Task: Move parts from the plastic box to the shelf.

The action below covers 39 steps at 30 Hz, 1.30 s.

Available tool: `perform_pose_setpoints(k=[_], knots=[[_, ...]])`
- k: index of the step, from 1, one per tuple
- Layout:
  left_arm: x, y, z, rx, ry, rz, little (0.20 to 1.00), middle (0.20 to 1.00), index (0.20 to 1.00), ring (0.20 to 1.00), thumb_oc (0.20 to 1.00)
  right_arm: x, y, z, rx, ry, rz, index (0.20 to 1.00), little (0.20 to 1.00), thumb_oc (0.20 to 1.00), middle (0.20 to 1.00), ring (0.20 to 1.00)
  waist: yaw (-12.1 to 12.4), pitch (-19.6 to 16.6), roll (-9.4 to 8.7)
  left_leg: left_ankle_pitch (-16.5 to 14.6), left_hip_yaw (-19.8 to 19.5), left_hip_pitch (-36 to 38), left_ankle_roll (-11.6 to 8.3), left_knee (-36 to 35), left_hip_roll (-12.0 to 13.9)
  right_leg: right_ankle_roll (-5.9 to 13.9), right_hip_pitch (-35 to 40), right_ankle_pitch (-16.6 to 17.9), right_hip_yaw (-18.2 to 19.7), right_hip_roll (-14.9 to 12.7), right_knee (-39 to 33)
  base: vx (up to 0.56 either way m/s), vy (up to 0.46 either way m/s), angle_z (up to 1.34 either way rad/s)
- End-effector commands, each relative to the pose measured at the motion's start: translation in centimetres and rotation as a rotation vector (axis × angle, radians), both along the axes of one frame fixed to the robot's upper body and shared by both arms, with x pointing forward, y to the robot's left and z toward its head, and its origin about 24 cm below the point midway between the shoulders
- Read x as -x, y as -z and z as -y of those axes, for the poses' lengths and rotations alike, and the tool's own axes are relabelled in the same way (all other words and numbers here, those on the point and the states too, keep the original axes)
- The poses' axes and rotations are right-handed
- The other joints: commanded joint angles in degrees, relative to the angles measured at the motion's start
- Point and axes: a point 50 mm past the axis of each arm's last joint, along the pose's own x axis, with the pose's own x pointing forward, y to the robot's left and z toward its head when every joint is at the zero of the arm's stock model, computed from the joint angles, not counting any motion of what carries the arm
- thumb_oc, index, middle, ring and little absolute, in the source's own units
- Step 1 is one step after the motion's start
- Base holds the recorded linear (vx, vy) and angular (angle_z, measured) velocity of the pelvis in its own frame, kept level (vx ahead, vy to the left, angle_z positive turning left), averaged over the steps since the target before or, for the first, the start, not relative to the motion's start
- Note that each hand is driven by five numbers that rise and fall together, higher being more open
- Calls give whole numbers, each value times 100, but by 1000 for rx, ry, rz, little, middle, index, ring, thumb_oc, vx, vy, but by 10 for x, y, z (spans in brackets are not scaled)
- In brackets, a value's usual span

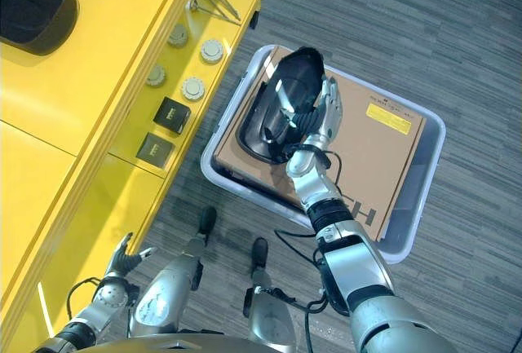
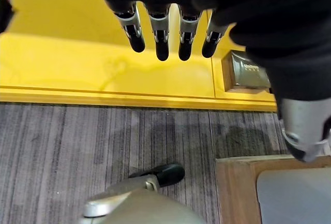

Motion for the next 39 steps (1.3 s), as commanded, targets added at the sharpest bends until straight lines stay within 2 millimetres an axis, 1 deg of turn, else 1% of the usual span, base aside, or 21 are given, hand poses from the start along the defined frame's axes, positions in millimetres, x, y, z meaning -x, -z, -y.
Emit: perform_pose_setpoints(k=[1, 7, 12, 13, 15, 16, 20, 22, 24, 27, 28, 30, 31, 32, 33, 34, 35, 36, 37, 38, 39], knots=[[4, 3, 2, -2, -21, 7, 1000, 1000, 1000, 1000, 1000, 4, -1, 11, 65, 47, 33, 1000, 1000, 1000, 1000, 1000, 7, -252, 7, -407, -243, -67, -125, -38, -19, 278, -406, 283, 108, -326, -32, 0, 0, 0], [-3, -3, 5, 30, -61, 52, 1000, 1000, 1000, 1000, 1000, -4, 31, 10, 12, 73, -164, 1000, 1000, 1000, 1000, 1000, 77, -142, 63, -342, -292, -207, -137, -38, -46, 290, -532, 345, 68, -364, -32, -3, 2, 1], [-6, -6, 7, 48, -54, 73, 1000, 1000, 1000, 1000, 1000, -10, 42, 17, -38, 101, -294, 1000, 1000, 1000, 1000, 1000, 166, -112, 131, -290, -358, -305, -168, -38, -67, 284, -581, 360, -6, -390, -32, -4, 0, 4], [-6, -5, 6, 49, -54, 67, 1000, 1000, 1000, 1000, 1000, -13, 39, 16, -60, 87, -296, 200, 200, 200, 200, 200, 184, -123, 132, -282, -367, -316, -172, -38, -70, 287, -583, 357, -18, -389, -32, 11, -6, 10], [-4, -4, 5, 46, -59, 57, 1000, 1000, 1000, 1000, 1000, -12, 41, 20, -101, 89, -307, 200, 200, 200, 200, 200, 202, -140, 132, -281, -392, -317, -170, -38, -79, 291, -575, 347, -41, -396, -32, 23, -18, 8], [2, -1, 2, 46, -69, 39, 1000, 1000, 1000, 1000, 1000, -13, 41, 22, -135, 87, -303, 200, 200, 200, 200, 200, 231, -194, 126, -290, -437, -303, -172, -38, -93, 297, -544, 323, -81, -404, -32, 26, -24, 11], [8, 3, -2, 36, -77, 10, 1000, 1000, 1000, 1000, 1000, -11, 43, 23, -173, 76, -291, 200, 200, 200, 200, 200, 203, -274, 101, -319, -445, -247, -171, -38, -82, 299, -485, 282, -96, -408, -32, 22, -10, 11], [9, 4, -3, 32, -75, 5, 1000, 1000, 1000, 1000, 1000, -8, 47, 28, -175, 77, -299, 200, 200, 200, 200, 200, 187, -324, 75, -344, -455, -188, -171, -38, -69, 296, -421, 244, -116, -406, -32, 18, -22, -1], [11, 2, -9, 36, -88, 13, 1000, 1000, 1000, 1000, 1000, -2, 52, 39, -162, 87, -317, 200, 200, 200, 200, 200, 148, -429, 28, -375, -469, -74, -175, -38, -56, 283, -292, 194, -154, -405, -32, 48, -47, 6], [4, -8, -14, 51, -86, 66, 1000, 1000, 1000, 1000, 1000, 9, 56, 60, -102, 117, -318, 200, 200, 200, 200, 200, 83, -539, -36, -439, -445, 89, -186, -38, -20, 270, -133, 117, -160, -381, -32, 29, -55, 16], [1, -11, -16, 85, -118, 90, 1000, 1000, 1000, 1000, 1000, 13, 58, 67, -86, 127, -321, 200, 200, 200, 200, 200, 63, -595, -67, -460, -431, 140, -188, -38, -4, 261, -81, 87, -171, -364, -32, 46, -69, 10], [-3, -17, -21, 120, -158, 127, 1000, 1000, 1000, 1000, 1000, 23, 67, 78, -53, 144, -362, 200, 200, 200, 200, 200, 37, -696, -104, -485, -435, 229, -194, -38, 25, 243, 35, 39, -197, -364, -32, 34, -57, 2], [-3, -17, -21, 120, -158, 126, 1000, 1000, 1000, 1000, 1000, 23, 67, 78, -53, 144, -363, 200, 200, 200, 200, 200, 35, -693, -103, -487, -438, 237, -194, -38, 24, 242, 43, 37, -200, -365, -32, 47, -71, 0], [-9, -26, -21, 120, -106, 167, 1000, 1000, 1000, 1000, 1000, 29, 69, 92, -9, 162, -393, 200, 200, 200, 200, 200, 12, -810, -144, -537, -422, 363, -190, -38, 44, 233, 160, -16, -227, -354, -32, 51, -70, -3], [-12, -31, -21, 145, -105, 189, 1000, 1000, 1000, 1000, 1000, 35, 74, 100, 13, 178, -421, 200, 200, 200, 200, 200, 1, -866, -157, -552, -419, 422, -196, -38, 61, 228, 220, -37, -239, -351, -32, 65, -95, -4], [-16, -36, -23, 159, -102, 213, 1000, 1000, 1000, 1000, 1000, 36, 74, 101, 45, 172, -432, 200, 200, 200, 200, 200, -21, -925, -178, -571, -409, 488, -199, -38, 78, 219, 282, -63, -240, -342, -32, 27, -52, -3], [-16, -36, -23, 159, -102, 213, 1000, 1000, 1000, 1000, 1000, 37, 74, 101, 45, 171, -432, 200, 200, 200, 200, 200, -22, -920, -178, -574, -410, 496, -199, -38, 78, 219, 290, -65, -240, -342, -32, 56, -70, -1], [-26, -50, -21, 170, -33, 263, 1000, 1000, 1000, 1000, 1000, 38, 70, 105, 108, 154, -439, 200, 200, 200, 200, 200, -83, -1049, -208, -627, -357, 638, -205, -38, 110, 205, 402, -108, -217, -322, -32, 57, -66, -4], [-31, -57, -20, 188, -15, 287, 1000, 1000, 1000, 1000, 1000, 39, 68, 105, 138, 139, -436, 200, 200, 200, 200, 200, -109, -1109, -218, -649, -335, 711, -210, -38, 132, 196, 459, -123, -200, -311, -32, 89, -80, -10], [-34, -62, -22, 194, -4, 302, 1000, 1000, 1000, 1000, 1000, 38, 65, 104, 172, 116, -433, 200, 200, 200, 200, 200, -147, -1180, -229, -672, -313, 791, -211, -38, 152, 187, 520, -148, -176, -299, -32, 49, -36, -14], [-33, -62, -22, 194, -4, 301, 1000, 1000, 1000, 1000, 1000, 39, 65, 105, 172, 116, -434, 200, 200, 200, 200, 200, -144, -1176, -230, -676, -311, 800, -211, -38, 153, 187, 529, -150, -174, -299, -32, 38, -36, -24]])
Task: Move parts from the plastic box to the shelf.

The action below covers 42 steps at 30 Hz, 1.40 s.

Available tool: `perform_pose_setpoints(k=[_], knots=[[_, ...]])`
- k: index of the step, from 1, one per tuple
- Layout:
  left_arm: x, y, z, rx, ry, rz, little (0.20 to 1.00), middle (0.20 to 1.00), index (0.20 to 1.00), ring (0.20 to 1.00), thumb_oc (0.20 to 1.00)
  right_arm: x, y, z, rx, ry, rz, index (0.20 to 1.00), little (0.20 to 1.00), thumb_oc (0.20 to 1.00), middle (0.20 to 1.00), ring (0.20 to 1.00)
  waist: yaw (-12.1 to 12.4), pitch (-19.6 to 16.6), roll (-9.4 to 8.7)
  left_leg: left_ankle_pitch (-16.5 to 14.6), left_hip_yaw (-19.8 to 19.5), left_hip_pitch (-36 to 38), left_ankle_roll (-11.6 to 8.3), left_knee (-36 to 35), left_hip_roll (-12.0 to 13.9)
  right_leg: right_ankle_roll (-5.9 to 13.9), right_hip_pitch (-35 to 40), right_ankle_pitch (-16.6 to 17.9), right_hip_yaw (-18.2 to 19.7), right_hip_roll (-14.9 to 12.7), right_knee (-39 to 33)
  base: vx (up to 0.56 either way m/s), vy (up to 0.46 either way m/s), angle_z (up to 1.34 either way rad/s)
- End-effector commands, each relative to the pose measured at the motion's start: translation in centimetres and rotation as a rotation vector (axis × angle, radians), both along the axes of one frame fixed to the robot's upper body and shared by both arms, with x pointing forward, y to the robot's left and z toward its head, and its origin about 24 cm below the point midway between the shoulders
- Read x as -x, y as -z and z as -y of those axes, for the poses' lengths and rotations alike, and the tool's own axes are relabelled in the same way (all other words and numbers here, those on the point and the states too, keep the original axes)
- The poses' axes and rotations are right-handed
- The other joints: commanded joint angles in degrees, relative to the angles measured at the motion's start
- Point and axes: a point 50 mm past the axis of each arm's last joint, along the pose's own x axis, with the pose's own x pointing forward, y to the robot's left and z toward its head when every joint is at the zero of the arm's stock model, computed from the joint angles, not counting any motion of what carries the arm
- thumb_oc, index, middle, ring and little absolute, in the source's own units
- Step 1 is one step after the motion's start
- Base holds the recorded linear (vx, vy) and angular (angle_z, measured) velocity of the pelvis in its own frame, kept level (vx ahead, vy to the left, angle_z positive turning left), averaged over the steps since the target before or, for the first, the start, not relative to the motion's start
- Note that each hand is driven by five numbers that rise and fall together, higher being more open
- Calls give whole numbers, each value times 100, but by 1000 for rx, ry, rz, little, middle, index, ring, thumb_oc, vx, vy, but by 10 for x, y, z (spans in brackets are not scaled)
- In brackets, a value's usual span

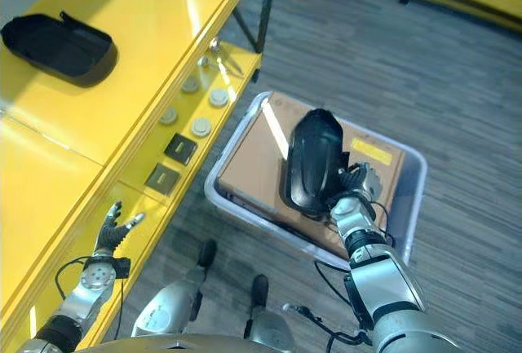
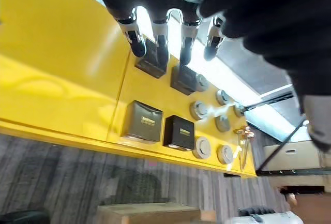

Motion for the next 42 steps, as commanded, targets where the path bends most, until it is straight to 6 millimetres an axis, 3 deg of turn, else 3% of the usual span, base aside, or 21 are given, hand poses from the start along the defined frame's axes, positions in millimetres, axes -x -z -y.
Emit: perform_pose_setpoints(k=[1, 2, 3, 7, 13, 18, 21, 30, 32, 42], knots=[[-4, -6, 2, 27, 60, 31, 1000, 1000, 1000, 1000, 1000, -13, -29, -4, 143, -118, 75, 200, 200, 200, 200, 200, 37, -477, -262, -593, 12, 124, -97, -35, 130, 270, -268, -7, 134, -316, -31, 69, -73, -23], [-17, -16, 8, 101, 82, 70, 1000, 1000, 1000, 1000, 1000, -15, -40, -4, 220, -164, 79, 200, 200, 200, 200, 200, -96, -699, -292, -664, 88, 354, -121, -35, 191, 242, -78, -66, 175, -288, -27, 69, -73, -16], [-18, -16, 8, 101, 82, 70, 1000, 1000, 1000, 1000, 1000, -15, -40, -4, 220, -164, 79, 200, 200, 200, 200, 200, -93, -687, -290, -668, 89, 369, -122, -35, 192, 241, -63, -68, 176, -287, -28, 83, -90, 0], [-39, -48, 33, 255, 167, 188, 1000, 1000, 1000, 1000, 1000, -17, -70, -7, 334, -232, 153, 200, 200, 200, 200, 200, -270, -957, -304, -709, 179, 630, -123, -35, 294, 211, 113, -110, 289, -235, 35, 21, -52, -20], [-55, -73, 63, 480, 273, 238, 1000, 1000, 1000, 1000, 1000, -12, -114, -25, 522, -348, 293, 200, 200, 200, 200, 200, -515, -1214, -299, -804, 294, 916, -130, -35, 401, 172, 287, -205, 417, -179, 112, 27, -33, -13], [-66, -87, 87, 579, 364, 253, 1000, 1000, 1000, 1000, 1000, -4, -137, -42, 620, -412, 408, 200, 200, 200, 200, 200, -649, -1364, -283, -874, 347, 1087, -133, -35, 454, 145, 413, -256, 487, -142, 120, 39, -23, -9], [-67, -92, 90, 585, 392, 263, 1000, 1000, 1000, 1000, 1000, -3, -138, -46, 633, -430, 418, 200, 200, 200, 200, 200, -671, -1399, -276, -897, 373, 1139, -134, -35, 468, 139, 459, -268, 506, -135, 110, 19, -12, -10], [-71, -114, 108, 618, 521, 303, 1000, 1000, 1000, 1000, 1000, 5, -159, -91, 662, -611, 565, 200, 200, 200, 200, 200, -750, -1486, -205, -941, 424, 1288, -143, -35, 517, 110, 596, -314, 582, -96, 91, 10, -5, -3], [-70, -115, 109, 619, 531, 306, 1000, 1000, 1000, 1000, 1000, 6, -160, -94, 667, -625, 568, 200, 200, 200, 200, 200, -755, -1482, -199, -941, 418, 1295, -144, -35, 518, 109, 607, -315, 581, -97, 90, 0, 0, 0], [-68, -138, 122, 655, 667, 351, 1000, 1000, 1000, 1000, 1000, 18, -164, -141, 688, -902, 598, 200, 200, 200, 200, 200, -748, -1484, -189, -927, 366, 1306, -141, -35, 491, 129, 664, -320, 505, -130, 99, 1, 1, 0]])
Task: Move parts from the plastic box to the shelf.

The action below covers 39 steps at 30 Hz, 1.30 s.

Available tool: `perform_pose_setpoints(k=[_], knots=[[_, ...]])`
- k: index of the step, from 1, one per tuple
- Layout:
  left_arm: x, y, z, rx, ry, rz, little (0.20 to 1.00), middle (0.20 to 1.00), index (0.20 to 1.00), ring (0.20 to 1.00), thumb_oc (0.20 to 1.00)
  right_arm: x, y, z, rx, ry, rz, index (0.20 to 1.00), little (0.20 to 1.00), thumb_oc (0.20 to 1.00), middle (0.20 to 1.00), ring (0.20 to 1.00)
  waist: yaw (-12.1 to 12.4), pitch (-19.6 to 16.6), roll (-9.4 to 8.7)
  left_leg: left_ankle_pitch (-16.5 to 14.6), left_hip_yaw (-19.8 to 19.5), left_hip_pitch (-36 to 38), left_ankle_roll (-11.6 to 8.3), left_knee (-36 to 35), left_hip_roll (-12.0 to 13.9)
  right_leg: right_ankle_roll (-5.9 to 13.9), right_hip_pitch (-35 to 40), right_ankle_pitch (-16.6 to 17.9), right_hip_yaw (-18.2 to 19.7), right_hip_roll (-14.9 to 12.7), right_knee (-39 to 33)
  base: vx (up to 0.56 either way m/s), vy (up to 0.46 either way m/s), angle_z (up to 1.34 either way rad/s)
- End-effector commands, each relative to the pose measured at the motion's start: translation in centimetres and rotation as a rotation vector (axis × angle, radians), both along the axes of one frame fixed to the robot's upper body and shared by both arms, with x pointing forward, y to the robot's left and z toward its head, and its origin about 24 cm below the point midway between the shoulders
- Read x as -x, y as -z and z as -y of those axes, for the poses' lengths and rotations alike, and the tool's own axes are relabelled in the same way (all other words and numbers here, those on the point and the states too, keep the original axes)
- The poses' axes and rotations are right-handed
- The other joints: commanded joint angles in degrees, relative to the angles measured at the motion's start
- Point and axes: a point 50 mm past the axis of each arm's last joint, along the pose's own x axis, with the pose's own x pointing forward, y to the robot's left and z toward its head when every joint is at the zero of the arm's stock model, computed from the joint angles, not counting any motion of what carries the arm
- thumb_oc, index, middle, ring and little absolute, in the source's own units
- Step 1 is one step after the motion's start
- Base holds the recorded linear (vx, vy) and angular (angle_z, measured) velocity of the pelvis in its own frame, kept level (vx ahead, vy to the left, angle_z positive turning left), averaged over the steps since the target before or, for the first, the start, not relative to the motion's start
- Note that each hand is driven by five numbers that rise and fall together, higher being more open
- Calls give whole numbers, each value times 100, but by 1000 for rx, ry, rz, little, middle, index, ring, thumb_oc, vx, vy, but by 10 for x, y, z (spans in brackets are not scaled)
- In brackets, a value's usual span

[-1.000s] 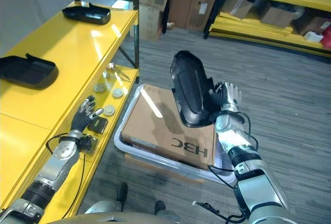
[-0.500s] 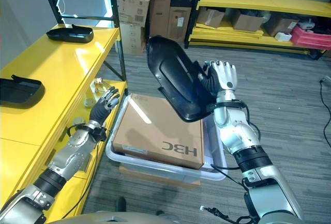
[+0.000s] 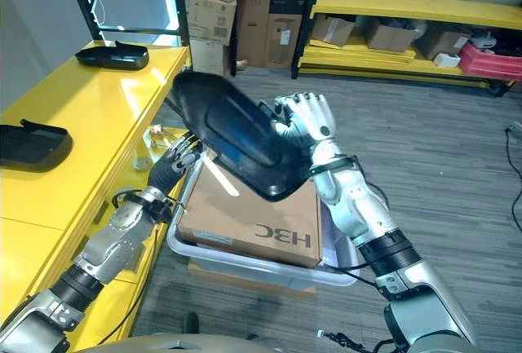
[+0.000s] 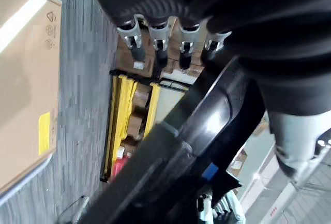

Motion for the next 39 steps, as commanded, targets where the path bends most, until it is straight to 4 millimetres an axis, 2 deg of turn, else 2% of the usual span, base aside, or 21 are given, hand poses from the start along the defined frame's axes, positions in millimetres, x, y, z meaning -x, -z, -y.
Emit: perform_pose_setpoints(k=[1, 6, 11, 14, 15, 16, 17, 23, 28, 30, 33, 39], knots=[[-8, -25, 11, 23, 98, 107, 1000, 1000, 1000, 1000, 1000, 5, -27, -18, 20, -128, 89, 200, 200, 200, 200, 200, 160, -534, -163, -595, -161, 206, -263, -2, 314, 273, -199, -209, -86, -212, 102, 0, 0, 0], [-11, -38, 9, 4, 123, 157, 1000, 1000, 1000, 1000, 1000, 10, -29, -30, 39, -207, 71, 200, 200, 200, 200, 200, 155, -565, -169, -596, -171, 211, -270, -2, 302, 285, -181, -212, -113, -224, 95, 0, 2, 1], [-20, -66, 5, -51, 123, 269, 1000, 1000, 1000, 1000, 1000, 19, -37, -45, 32, -310, 78, 200, 200, 200, 200, 200, 169, -593, -175, -585, -210, 204, -268, -2, 285, 287, -167, -210, -134, -236, 110, 1, 9, 3], [-23, -88, 10, -67, 163, 344, 1000, 1000, 1000, 1000, 1000, 22, -40, -53, 35, -354, 84, 200, 200, 200, 200, 200, 170, -607, -172, -578, -206, 196, -267, -2, 281, 296, -177, -204, -146, -238, 115, 0, 0, 0], [-23, -88, 10, -67, 163, 344, 1000, 1000, 1000, 1000, 1000, 22, -41, -53, 35, -354, 85, 200, 200, 200, 200, 200, 170, -604, -172, -577, -207, 197, -267, -2, 281, 296, -177, -204, -146, -238, 115, 0, 0, 0], [-25, -99, 14, -69, 172, 385, 1000, 1000, 1000, 1000, 1000, 21, -42, -52, 47, -352, 92, 200, 200, 200, 200, 200, 165, -615, -172, -577, -214, 192, -267, -2, 273, 299, -174, -206, -150, -239, 105, 0, 0, 0], [-26, -109, 18, -43, 161, 418, 1000, 1000, 1000, 1000, 1000, 20, -46, -47, 42, -320, 116, 200, 200, 200, 200, 200, 149, -622, -171, -578, -213, 189, -263, -2, 272, 302, -181, -198, -154, -243, 103, 6, 15, 3], [-26, -133, 28, 21, 155, 498, 1000, 1000, 1000, 1000, 1000, 17, -65, -13, -7, -130, 266, 200, 200, 200, 200, 200, 77, -607, -145, -575, -192, 159, -250, -2, 262, 321, -234, -169, -131, -254, 95, 0, 0, 0], [-26, -134, 35, 26, 159, 505, 1000, 1000, 1000, 1000, 1000, 19, -74, 15, -41, 11, 354, 200, 200, 200, 200, 200, 34, -591, -130, -582, -169, 127, -235, -2, 245, 332, -280, -151, -96, -257, 83, 2, 3, -2], [-26, -131, 35, 20, 159, 498, 1000, 1000, 1000, 1000, 1000, 20, -75, 19, -55, 31, 363, 200, 200, 200, 200, 200, 30, -585, -127, -586, -157, 128, -232, -2, 240, 332, -283, -149, -84, -254, 78, 3, 5, -4], [-28, -126, 36, -19, 128, 495, 1000, 1000, 1000, 1000, 1000, 22, -72, 19, -65, 29, 360, 200, 200, 200, 200, 200, 37, -578, -134, -586, -154, 117, -226, -2, 237, 327, -291, -142, -67, -254, 69, 0, 1, -2], [-33, -120, 38, -107, 94, 507, 1000, 1000, 1000, 1000, 1000, 26, -68, 0, -81, -63, 340, 200, 200, 200, 200, 200, 50, -561, -132, -581, -166, 114, -217, -2, 241, 316, -295, -141, -40, -252, 66, 0, 0, 0]])
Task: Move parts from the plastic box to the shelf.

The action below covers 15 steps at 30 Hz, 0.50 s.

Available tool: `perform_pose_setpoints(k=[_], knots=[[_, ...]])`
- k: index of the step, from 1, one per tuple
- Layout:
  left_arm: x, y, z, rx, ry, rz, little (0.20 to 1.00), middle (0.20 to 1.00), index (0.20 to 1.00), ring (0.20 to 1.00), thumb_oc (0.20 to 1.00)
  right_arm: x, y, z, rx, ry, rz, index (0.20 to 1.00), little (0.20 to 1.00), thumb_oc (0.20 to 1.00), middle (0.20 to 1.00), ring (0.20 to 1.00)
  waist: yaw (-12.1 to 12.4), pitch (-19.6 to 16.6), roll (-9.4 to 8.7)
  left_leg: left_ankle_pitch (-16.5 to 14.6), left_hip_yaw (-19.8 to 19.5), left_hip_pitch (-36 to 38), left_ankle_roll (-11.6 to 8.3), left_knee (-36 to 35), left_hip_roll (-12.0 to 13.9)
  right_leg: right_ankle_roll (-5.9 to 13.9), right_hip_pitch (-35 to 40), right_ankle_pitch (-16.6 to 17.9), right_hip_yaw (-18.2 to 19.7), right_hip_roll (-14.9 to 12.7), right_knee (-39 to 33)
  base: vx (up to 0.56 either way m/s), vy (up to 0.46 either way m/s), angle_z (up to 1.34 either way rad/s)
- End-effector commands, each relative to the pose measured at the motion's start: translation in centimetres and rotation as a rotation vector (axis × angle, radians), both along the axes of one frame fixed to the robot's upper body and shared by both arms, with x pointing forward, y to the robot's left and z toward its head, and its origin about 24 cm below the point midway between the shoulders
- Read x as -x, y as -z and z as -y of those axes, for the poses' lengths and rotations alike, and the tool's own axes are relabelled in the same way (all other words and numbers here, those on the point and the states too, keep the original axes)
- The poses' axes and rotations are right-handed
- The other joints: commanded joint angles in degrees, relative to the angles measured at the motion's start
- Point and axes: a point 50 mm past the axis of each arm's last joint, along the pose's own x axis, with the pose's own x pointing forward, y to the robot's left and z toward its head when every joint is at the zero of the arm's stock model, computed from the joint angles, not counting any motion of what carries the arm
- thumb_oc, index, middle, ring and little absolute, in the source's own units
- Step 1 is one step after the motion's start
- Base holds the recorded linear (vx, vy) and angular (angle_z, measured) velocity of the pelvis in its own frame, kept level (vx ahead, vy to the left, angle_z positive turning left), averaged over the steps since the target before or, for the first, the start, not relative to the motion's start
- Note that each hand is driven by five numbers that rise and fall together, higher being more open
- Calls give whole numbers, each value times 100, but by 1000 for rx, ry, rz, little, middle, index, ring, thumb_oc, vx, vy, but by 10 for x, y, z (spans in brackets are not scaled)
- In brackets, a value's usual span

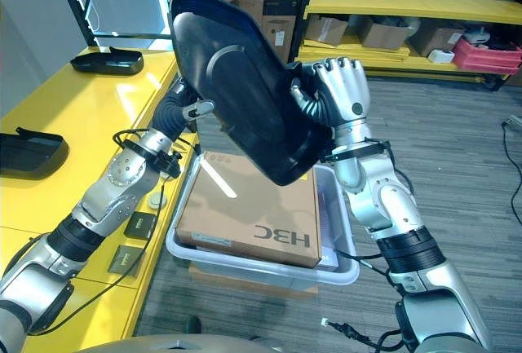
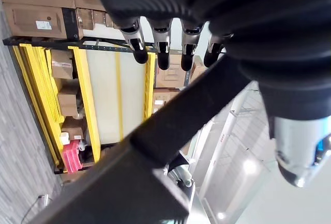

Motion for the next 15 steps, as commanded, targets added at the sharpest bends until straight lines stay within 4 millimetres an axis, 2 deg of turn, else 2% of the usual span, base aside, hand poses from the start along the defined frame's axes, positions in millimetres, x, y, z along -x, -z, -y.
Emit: perform_pose_setpoints(k=[1, 13, 14, 15], knots=[[-11, -9, 7, -28, -28, 55, 1000, 1000, 1000, 1000, 1000, 14, -22, -24, -21, -150, 116, 200, 200, 200, 200, 200, 216, -457, -211, -585, -139, 135, -187, -33, 271, 297, -287, -116, -34, -227, 63, 0, 0, 0], [-12, -9, 17, -51, -25, 62, 1000, 1000, 1000, 1000, 1000, 21, -13, -84, 46, -447, 8, 200, 200, 200, 200, 200, 282, -426, -228, -577, -139, 159, -175, -33, 271, 281, -279, -106, -9, -212, 65, 0, 0, 0], [-12, -8, 18, -63, -25, 64, 200, 200, 200, 200, 200, 24, -12, -93, 45, -499, -3, 200, 200, 200, 200, 200, 293, -424, -239, -577, -140, 160, -172, -33, 271, 280, -276, -104, -4, -212, 63, 0, 0, 0], [-13, -7, 18, -71, -28, 63, 200, 200, 200, 200, 200, 25, -13, -96, 44, -519, -8, 200, 200, 200, 200, 200, 298, -426, -240, -577, -143, 158, -172, -33, 271, 280, -278, -105, -5, -212, 64, 0, 0, 0]])
